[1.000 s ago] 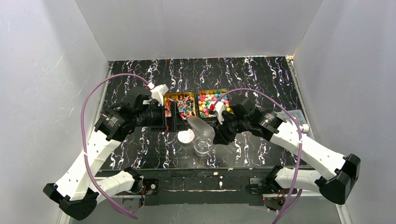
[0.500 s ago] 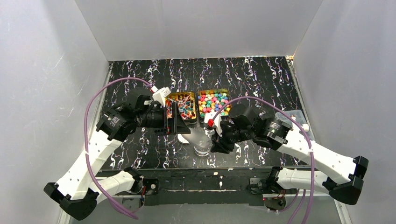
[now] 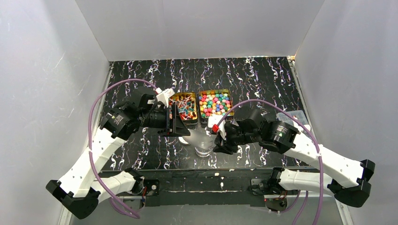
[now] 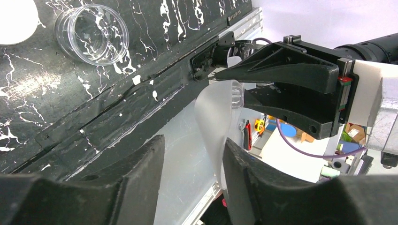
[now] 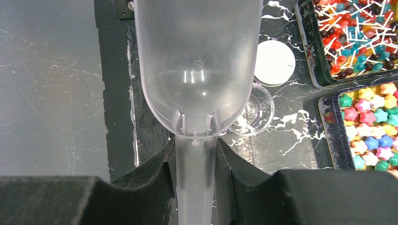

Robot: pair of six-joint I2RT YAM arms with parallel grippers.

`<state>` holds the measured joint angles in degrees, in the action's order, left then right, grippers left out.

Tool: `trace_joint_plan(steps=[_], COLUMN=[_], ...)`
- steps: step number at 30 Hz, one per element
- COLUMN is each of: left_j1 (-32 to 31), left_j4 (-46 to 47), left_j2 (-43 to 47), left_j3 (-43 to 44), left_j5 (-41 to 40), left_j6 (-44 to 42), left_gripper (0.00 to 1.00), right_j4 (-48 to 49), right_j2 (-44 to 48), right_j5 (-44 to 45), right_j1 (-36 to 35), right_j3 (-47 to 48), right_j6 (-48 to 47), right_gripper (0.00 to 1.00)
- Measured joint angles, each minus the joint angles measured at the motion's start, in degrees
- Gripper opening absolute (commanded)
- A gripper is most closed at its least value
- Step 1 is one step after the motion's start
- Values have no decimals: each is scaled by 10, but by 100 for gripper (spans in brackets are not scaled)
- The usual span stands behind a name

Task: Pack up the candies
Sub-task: Pick up the spatula from the center of the board.

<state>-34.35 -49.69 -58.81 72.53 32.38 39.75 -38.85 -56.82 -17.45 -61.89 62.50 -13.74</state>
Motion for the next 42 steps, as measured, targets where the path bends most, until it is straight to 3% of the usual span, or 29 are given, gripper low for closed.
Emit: trace_joint_plan(steps=[4,10,26,31,37,42], left_j1=[0,0,1,1,2,2], left_j4=[2,15,43,61,64,66], left_j2=[-4,-6,2,5,10,16], left_j3=[0,-9,-32,-33,-34,-35], left_j5=[11,28,58,79,84,88], left_j6=[4,3,6,24,29,31], left_gripper=[19,0,0,0,0,0], right_j4=[0,2,-1,27,33,47], right_j2=[0,5,19,20,27,40], right_j5=[12,27,26,18,7,2], right_j1=[-5,-10,-11,-12,-12,-12], right_j3=[0,0,1,1,-3,-15], right_j6=[-3,-6,-9,-12,-5,9], right_gripper=[16,18,44,45,38,38])
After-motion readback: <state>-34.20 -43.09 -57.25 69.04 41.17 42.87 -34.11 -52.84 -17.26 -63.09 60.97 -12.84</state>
